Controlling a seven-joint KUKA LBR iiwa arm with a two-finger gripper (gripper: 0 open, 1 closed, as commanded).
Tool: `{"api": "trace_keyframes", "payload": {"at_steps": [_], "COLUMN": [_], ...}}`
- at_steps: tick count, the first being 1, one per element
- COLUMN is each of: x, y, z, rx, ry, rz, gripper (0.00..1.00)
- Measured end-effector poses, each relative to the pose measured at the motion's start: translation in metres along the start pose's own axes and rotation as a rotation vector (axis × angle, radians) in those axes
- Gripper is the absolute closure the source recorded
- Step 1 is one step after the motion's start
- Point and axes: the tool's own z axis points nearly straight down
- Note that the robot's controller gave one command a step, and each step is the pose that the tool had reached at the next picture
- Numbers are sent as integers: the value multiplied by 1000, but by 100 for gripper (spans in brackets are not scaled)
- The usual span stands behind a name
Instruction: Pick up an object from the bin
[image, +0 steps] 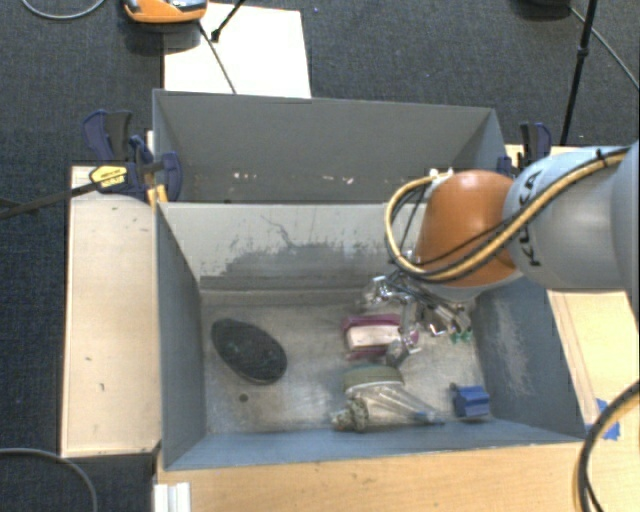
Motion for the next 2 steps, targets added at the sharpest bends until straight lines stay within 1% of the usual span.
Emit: {"api": "trace_keyframes", "payload": {"at_steps": [1, 2], "x": [-2, 44], "y": [0, -58], "z": [-2, -161], "rx": [1, 2], "ry": [-5, 6], "rz": [2, -151], "gripper": [100, 100]}}
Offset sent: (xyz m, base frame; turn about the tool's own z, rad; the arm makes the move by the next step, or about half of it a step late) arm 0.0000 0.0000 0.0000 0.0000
